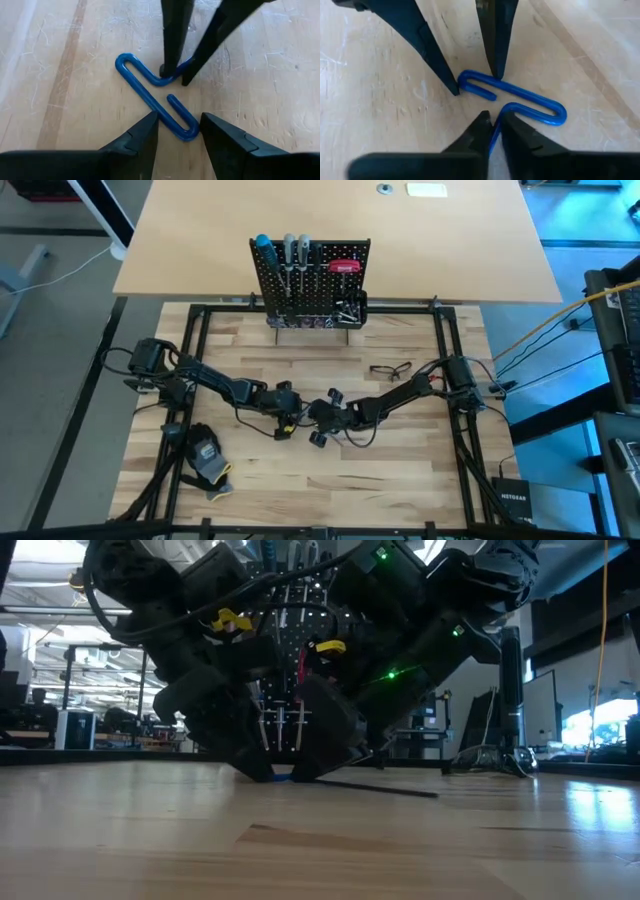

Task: Hang tools onto peg board
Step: Hang the blue pick tool on the peg board

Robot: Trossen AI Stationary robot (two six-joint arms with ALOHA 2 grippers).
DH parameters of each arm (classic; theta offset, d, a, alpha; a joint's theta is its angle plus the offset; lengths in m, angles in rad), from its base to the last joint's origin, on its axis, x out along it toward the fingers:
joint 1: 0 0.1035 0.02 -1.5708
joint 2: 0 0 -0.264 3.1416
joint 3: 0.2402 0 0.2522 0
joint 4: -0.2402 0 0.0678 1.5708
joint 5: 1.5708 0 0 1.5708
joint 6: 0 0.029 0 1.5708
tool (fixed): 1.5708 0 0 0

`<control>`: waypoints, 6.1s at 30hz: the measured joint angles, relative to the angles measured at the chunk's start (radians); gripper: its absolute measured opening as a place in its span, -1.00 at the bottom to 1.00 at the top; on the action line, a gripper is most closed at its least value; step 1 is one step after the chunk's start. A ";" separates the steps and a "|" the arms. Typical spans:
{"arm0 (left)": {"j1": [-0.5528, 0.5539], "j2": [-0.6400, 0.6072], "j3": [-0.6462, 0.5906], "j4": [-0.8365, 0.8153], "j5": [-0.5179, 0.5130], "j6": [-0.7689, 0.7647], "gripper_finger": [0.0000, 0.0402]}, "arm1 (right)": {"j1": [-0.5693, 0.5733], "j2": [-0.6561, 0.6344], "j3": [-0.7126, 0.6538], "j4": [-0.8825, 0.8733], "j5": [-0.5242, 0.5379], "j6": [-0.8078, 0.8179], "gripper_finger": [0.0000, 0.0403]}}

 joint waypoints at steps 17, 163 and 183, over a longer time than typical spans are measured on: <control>-0.005 -0.104 -0.007 -0.073 0.045 -0.037 -0.29 | 0.010 -0.056 -0.010 -0.026 0.077 -0.090 -1.00; 0.025 0.242 0.562 -0.515 -0.031 0.186 -0.35 | 0.353 -0.548 -0.235 -0.488 0.412 0.158 -0.51; 0.067 0.266 0.569 -0.561 0.094 0.213 -0.96 | 0.352 -0.548 -0.235 -0.480 0.415 0.158 -0.51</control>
